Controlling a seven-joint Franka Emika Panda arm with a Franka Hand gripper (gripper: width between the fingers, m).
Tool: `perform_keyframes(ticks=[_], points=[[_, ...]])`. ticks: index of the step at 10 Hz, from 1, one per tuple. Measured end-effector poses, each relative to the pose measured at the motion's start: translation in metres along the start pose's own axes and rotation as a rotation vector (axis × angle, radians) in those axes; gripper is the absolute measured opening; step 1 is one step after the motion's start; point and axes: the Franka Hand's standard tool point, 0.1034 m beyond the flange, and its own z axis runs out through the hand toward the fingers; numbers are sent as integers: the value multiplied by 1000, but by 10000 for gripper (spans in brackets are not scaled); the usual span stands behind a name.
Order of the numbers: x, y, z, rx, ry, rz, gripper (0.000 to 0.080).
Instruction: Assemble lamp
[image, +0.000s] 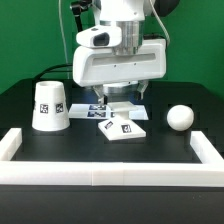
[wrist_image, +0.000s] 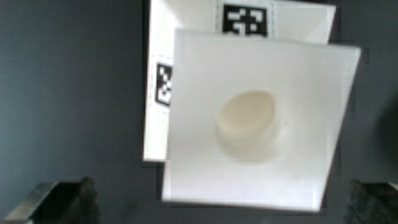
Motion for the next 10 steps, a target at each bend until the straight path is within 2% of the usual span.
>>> perform_keyframes(ticks=[5,10], points=[[-2,-4,4,2,-3,-9,699],[-7,-8,20,2,1,-12,699]])
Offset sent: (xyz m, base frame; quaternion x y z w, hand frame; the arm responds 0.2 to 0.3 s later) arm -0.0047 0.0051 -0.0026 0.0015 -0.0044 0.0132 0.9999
